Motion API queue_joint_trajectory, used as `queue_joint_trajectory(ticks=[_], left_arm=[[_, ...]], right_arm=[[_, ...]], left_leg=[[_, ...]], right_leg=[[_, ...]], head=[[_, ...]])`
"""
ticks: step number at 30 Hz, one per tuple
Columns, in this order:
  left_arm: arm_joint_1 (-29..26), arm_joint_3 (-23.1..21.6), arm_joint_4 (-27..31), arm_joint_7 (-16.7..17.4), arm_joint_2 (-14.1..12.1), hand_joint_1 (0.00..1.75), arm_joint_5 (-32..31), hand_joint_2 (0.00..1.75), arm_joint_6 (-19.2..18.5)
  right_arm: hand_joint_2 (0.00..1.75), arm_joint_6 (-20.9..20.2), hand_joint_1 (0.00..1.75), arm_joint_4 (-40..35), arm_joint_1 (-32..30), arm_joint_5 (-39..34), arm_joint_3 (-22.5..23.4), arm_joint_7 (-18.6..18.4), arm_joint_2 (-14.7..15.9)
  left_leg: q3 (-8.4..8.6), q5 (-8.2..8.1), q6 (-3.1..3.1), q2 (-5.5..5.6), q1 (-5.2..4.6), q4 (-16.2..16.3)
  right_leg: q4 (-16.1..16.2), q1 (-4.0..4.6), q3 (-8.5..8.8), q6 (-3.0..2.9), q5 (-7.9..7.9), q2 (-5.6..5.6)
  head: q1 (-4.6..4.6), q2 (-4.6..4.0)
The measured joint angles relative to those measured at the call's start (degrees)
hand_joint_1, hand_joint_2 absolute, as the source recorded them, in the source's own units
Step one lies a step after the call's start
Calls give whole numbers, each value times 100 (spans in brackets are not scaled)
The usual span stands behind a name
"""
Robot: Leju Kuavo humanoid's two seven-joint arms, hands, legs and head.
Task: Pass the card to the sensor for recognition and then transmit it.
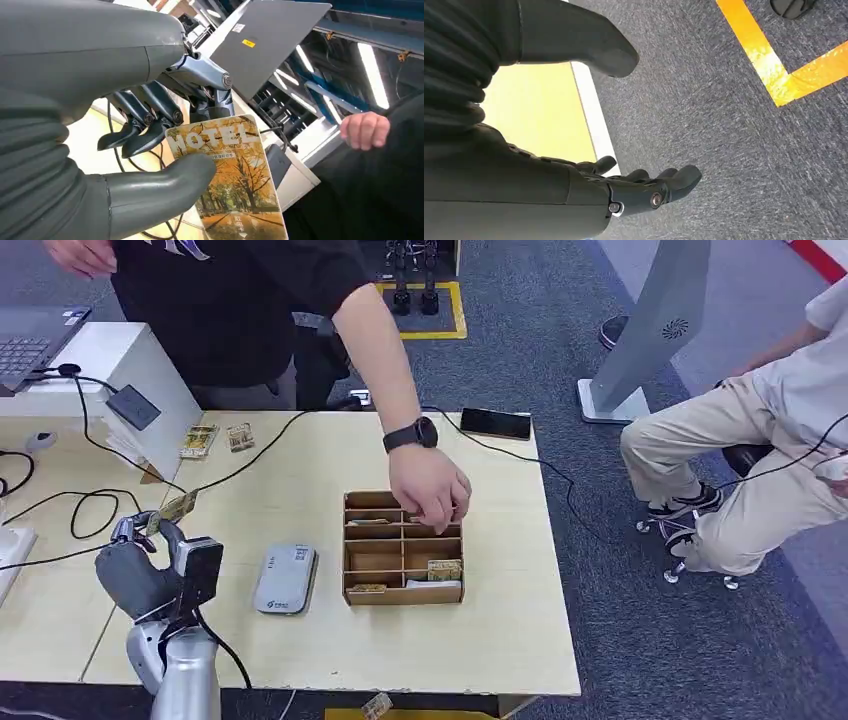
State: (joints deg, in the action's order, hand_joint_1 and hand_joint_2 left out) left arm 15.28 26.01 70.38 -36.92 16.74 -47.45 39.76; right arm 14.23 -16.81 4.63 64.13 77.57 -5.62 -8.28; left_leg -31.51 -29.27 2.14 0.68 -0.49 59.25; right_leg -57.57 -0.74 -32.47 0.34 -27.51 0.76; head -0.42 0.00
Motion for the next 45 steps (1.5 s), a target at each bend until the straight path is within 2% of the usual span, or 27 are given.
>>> queue_joint_trajectory(ticks=[7, 11, 13, 14, 16, 17, 18, 19, 22, 25, 31, 40, 45], left_arm=[[-115, 483, 96, -293, 0, 175, -913, 175, 7], [-156, 667, 177, -253, 2, 175, -1954, 175, 9], [-162, 695, 188, 172, 2, 175, -2816, 175, 9], [-162, 695, 188, 511, 0, 175, -3237, 175, 9], [-173, 612, 151, 1509, -48, 175, -3688, 175, 9], [-198, 476, 97, 2207, -85, 175, -3705, 175, -6], [-227, 316, 21, 2746, -193, 175, -3699, 175, -75], [-253, 113, -68, 3109, -328, 175, -3686, 175, -193], [-252, -320, -377, 3690, -536, 175, -3723, 175, -99], [-252, -671, -674, 4055, -643, 175, -3727, 175, -50], [-249, -1250, -1106, 4310, -896, 175, -3732, 175, -35], [-239, -1569, -1449, 4485, -1060, 175, -3727, 175, -13], [-245, -1670, -1600, 4430, -1136, 175, -3692, 175, -2]], right_arm=[[175, -20, 0, 11, -21, -11, 0, -57, 0], [175, -55, 0, 37, -26, 13, -2, -20, 0], [175, -101, 0, 52, -30, 33, -9, 4, 0], [175, -101, 0, 61, -29, 65, -13, 15, 0], [175, -98, 0, 105, -31, 192, -11, 83, 7], [175, -105, 0, 114, -27, 236, -11, 72, 9], [175, -118, 0, 116, -34, 247, -11, 61, 9], [175, -122, 0, 116, -36, 251, -11, 61, 13], [175, -122, 0, 129, -18, 277, -11, 27, 22], [175, -120, 0, 133, -2, 295, -11, 9, 28], [175, -120, 0, 142, 0, 297, -11, 9, 42], [175, -122, 0, 151, -2, 301, -11, 26, 55], [175, -120, 0, 160, -1, 306, -11, 55, 77]], left_leg=[[-2, 0, 0, 3, 1, -1], [-3, 0, 0, 4, 1, -1], [-3, 0, 0, 4, 0, -1], [-3, 0, 0, 4, 0, 0], [1, 0, 0, 0, 0, 0], [4, 0, 0, -2, -1, 0], [3, 0, 0, 1, -1, 0], [-1, 1, 0, 3, 1, 0], [0, 0, 0, 1, -2, 0], [-1, 0, 0, 1, 0, 0], [-1, 0, 0, -1, 0, 0], [-1, 0, 0, 0, 0, 0], [-2, 0, 0, 2, 0, 0]], right_leg=[[0, 0, 0, 0, -1, -2], [0, 0, 0, 0, -1, -3], [0, 0, 0, 0, -1, -4], [0, 0, 0, 0, -1, -4], [0, 0, -1, 0, 0, 0], [0, -1, 1, 0, 0, 3], [0, -1, 0, 0, 0, 1], [0, 1, 0, 0, 0, -2], [-1, -2, -4, 0, 0, 0], [-1, 0, -3, 0, -1, -1], [0, 0, -3, 0, -1, 1], [0, 0, -3, 0, -1, 1], [0, 0, -3, 0, -1, 0]], head=[[2, 0], [2, 0], [2, 0], [2, 0], [2, 0], [2, 0], [-2, 0], [9, 0], [-4, 0], [-2, 0], [-2, 0], [0, 0], [-2, 0]])
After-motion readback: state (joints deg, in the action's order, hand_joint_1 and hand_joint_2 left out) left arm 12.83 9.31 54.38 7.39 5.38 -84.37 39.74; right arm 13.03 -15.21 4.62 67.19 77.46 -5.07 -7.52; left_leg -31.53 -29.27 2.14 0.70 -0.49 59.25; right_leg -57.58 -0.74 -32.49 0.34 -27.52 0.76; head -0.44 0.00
